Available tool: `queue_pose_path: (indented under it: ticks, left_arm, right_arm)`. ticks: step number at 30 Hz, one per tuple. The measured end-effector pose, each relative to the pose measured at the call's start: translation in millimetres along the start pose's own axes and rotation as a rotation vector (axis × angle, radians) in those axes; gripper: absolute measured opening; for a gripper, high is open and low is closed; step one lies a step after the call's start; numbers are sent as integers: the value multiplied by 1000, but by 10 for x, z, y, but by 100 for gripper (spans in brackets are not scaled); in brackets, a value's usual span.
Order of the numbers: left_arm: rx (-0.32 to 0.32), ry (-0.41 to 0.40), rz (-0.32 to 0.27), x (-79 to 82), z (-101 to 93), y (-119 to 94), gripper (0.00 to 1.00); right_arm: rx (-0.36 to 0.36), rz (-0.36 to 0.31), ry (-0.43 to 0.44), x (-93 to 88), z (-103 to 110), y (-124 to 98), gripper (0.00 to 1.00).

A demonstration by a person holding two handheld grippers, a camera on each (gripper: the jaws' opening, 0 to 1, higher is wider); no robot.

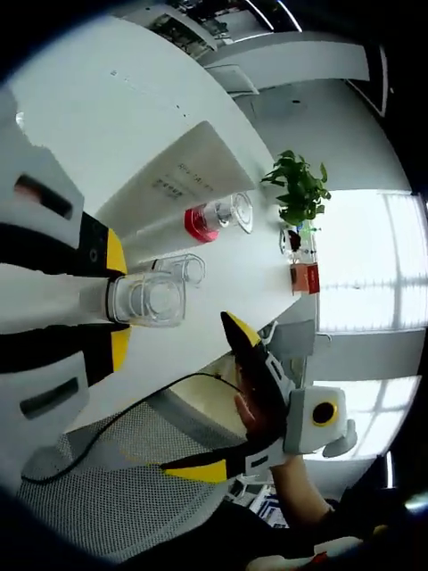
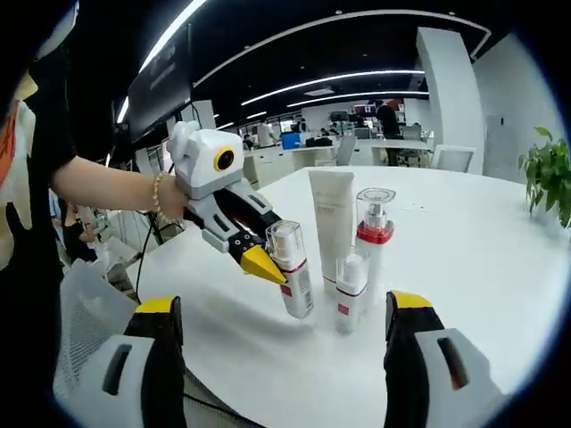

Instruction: Arrange the skincare products in the storage area until every visible bottle or jar stands upright without overlapping.

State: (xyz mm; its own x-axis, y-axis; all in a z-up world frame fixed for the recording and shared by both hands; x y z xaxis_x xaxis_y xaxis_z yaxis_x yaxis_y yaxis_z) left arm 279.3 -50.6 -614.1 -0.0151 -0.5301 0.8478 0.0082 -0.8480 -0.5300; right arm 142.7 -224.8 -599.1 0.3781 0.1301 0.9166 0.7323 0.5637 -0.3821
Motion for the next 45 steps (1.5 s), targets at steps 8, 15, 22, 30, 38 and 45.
queue_pose_path:
  ticks: [8, 15, 22, 30, 38, 45]
  left_arm:
    - [-14, 18, 18, -94, 114, 159, 23]
    - [-22, 34, -1, -88, 202, 231, 23]
    - [-35, 48, 24, -107, 231, 293, 23]
    - [-30, 45, 12, -87, 249, 356, 22]
    - [-38, 18, 5, -89, 272, 377, 21]
    - [-47, 9, 1, -79, 277, 390, 21]
  right_arm:
    - [-10, 15, 32, -89, -5, -3, 93]
    - [-17, 19, 32, -102, -32, 2, 96]
    - [-26, 15, 42, -97, -29, -1, 96]
    - [-27, 17, 47, -98, -28, -3, 96]
    - [-29, 14, 50, -96, -35, -1, 95]
    - [-31, 13, 50, -86, -27, 4, 95]
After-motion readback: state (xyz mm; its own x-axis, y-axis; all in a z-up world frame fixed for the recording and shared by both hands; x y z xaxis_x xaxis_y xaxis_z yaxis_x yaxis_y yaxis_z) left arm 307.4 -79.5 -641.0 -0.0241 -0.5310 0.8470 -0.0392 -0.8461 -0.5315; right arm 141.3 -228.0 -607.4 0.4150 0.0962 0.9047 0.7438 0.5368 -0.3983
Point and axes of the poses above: the point that each gripper's makers call its tool centre point, and the gripper's own axes: y roughly forward along the fingers, z roughly to its left, x roughly out of its top, the point moved 10 cm from there along -y, roughly backward along the fingers, and after that the axes turned 1 degree about -x, right-handed, at the moved point
